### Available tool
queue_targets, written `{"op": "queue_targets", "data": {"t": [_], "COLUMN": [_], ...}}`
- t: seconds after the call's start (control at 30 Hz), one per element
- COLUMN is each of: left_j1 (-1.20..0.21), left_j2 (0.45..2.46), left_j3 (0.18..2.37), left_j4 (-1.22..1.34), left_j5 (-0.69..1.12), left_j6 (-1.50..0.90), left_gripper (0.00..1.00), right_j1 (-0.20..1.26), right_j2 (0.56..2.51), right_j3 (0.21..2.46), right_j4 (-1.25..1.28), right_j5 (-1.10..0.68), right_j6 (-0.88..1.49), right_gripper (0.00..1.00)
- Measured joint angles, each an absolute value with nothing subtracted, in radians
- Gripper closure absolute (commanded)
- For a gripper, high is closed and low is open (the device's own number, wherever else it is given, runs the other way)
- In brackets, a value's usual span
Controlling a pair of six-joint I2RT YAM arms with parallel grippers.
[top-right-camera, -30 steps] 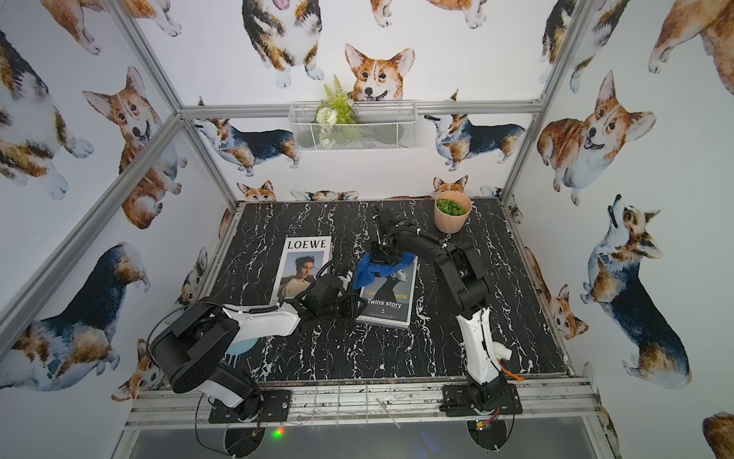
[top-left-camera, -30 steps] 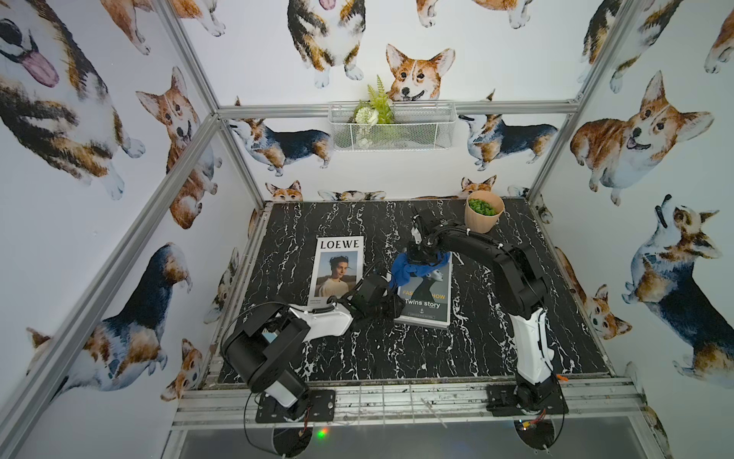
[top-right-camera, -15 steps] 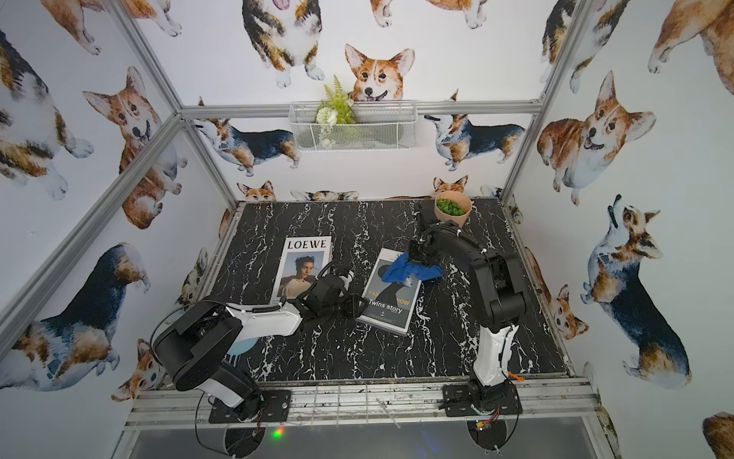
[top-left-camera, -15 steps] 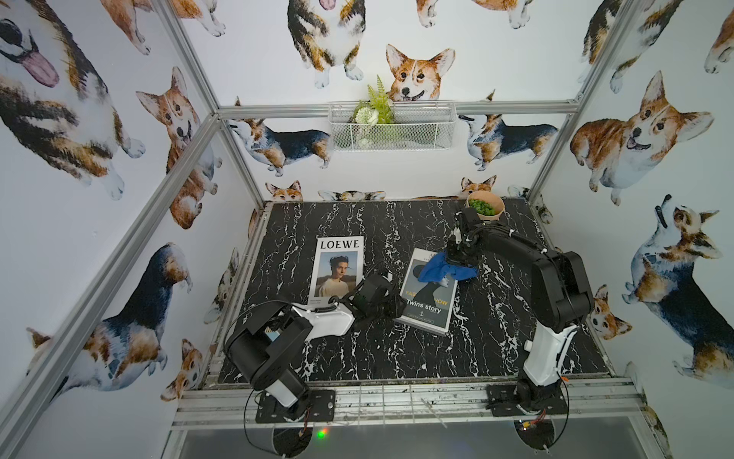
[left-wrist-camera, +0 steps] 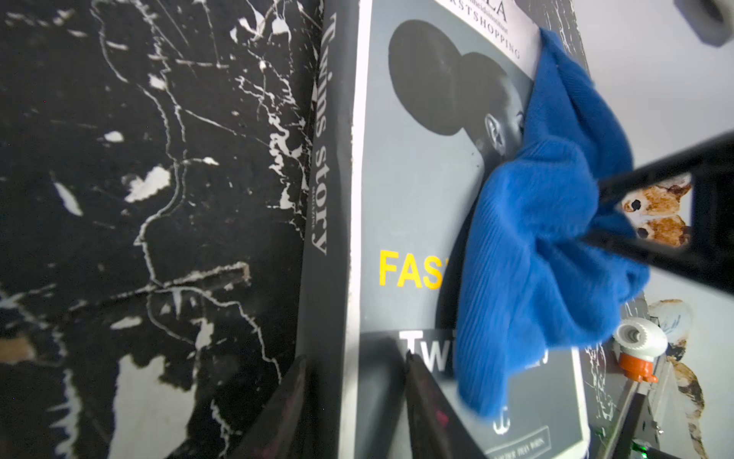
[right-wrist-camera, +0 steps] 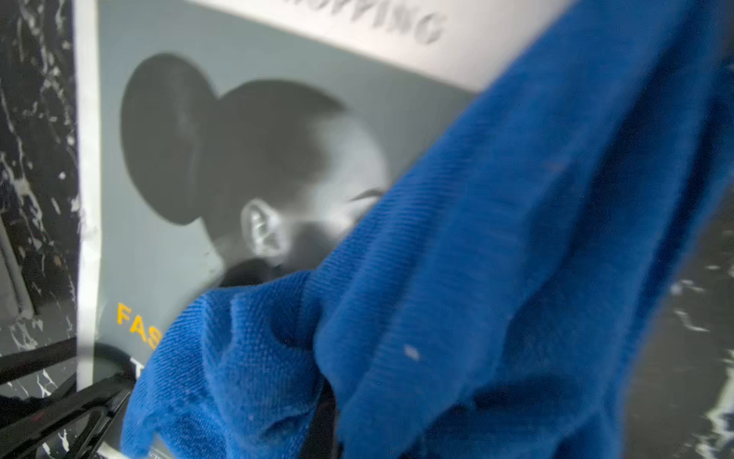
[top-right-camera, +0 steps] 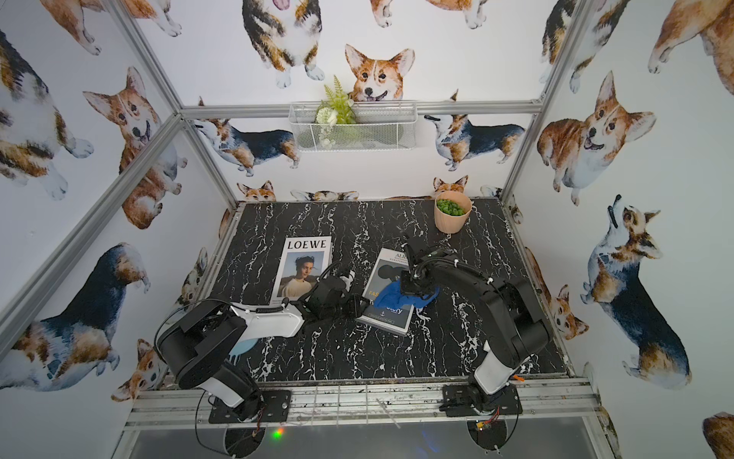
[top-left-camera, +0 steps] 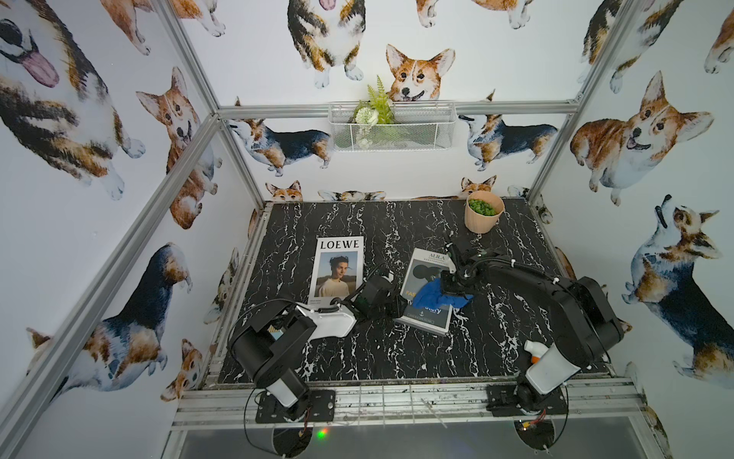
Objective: Wipe the cover of the book
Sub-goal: Wipe the dirt from the cover of the book.
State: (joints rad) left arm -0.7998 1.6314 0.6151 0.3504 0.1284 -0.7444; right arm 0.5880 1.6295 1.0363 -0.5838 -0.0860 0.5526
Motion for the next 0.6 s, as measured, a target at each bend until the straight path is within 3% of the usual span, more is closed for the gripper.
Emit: {"op": "queue_targets", "data": {"t": [0.4,0.6], "left_j1": [-0.802,-0.802], "left_j2": [1.636,1.634], "left_j3": [0.612,0.616], "left_j4": [0.365,0.356], "left_j5": [0.114,0.108], "left_j6": [-0.759,-0.766], "left_gripper": [0.61,0.61], "right_j1": [0.813,0.836], "right_j2": [1.660,1.659], "right_j3": [0.968,0.939], "right_j4": [-0.356,-0.297], "right_j5": [-0.106,-0.088], "right_j6": [0.693,0.719], "right_gripper": [1.00,1.00]}}
